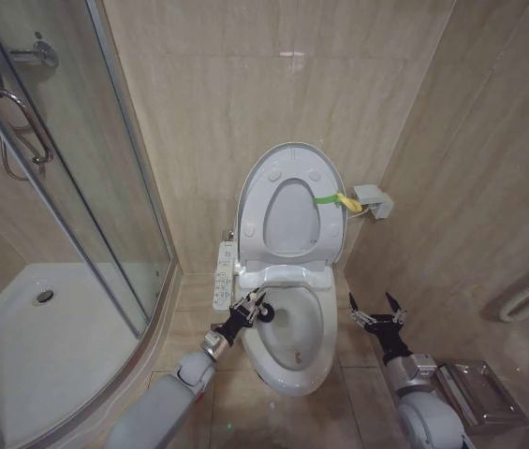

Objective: Open the toilet lid, clean the toilet bowl with a toilet brush, close the toilet lid, and flush.

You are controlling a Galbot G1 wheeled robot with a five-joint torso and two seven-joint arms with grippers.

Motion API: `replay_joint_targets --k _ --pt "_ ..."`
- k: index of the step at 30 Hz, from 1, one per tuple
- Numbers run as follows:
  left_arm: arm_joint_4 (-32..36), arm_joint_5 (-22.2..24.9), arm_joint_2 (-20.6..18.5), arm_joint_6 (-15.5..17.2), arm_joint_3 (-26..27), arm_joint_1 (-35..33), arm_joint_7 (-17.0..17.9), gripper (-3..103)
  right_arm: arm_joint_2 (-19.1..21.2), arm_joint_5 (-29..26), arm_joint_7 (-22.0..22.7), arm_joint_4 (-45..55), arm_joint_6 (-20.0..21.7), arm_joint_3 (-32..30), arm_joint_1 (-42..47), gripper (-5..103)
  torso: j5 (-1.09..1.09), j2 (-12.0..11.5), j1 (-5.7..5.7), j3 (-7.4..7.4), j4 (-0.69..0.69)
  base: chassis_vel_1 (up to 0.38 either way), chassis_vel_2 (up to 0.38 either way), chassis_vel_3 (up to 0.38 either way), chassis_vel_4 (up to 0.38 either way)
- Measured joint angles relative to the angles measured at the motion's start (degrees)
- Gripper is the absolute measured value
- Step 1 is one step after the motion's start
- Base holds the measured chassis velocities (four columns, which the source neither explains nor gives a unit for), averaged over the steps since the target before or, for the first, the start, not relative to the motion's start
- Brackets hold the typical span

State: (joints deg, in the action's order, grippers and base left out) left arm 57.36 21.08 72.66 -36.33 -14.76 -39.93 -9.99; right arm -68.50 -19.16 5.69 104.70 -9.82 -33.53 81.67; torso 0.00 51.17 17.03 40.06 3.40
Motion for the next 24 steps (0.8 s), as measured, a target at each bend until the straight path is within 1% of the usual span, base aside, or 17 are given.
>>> replay_joint_targets --k 5,6,11,15,24 --pt "-4.1 0.5 2.2 -1.3 -0.3 1.5 -2.2 25 0.0 0.0 0.0 0.0 0.0 0.0 0.0 100 0.00 0.0 0.00 0.00 0.00 0.000 0.000 0.000 0.000" --pt "-4.1 0.5 2.2 -1.3 -0.3 1.5 -2.2 25 0.0 0.0 0.0 0.0 0.0 0.0 0.0 100 0.00 0.0 0.00 0.00 0.00 0.000 0.000 0.000 0.000" --pt "-6.5 3.0 4.3 -1.6 -2.1 3.6 -4.2 25 0.0 0.0 0.0 0.0 0.0 0.0 0.0 100 0.00 0.0 0.00 0.00 0.01 0.000 0.000 0.000 0.000" --pt "-8.7 3.9 5.8 -1.8 -3.0 5.0 -5.2 25 0.0 0.0 0.0 0.0 0.0 0.0 0.0 100 0.00 0.0 0.00 0.00 0.02 0.000 0.000 0.000 0.000" --pt "-11.9 4.0 6.8 -2.0 -3.3 6.3 -7.1 25 0.0 0.0 0.0 0.0 0.0 0.0 0.0 100 0.00 0.0 0.00 0.00 0.00 0.000 0.000 0.000 0.000"
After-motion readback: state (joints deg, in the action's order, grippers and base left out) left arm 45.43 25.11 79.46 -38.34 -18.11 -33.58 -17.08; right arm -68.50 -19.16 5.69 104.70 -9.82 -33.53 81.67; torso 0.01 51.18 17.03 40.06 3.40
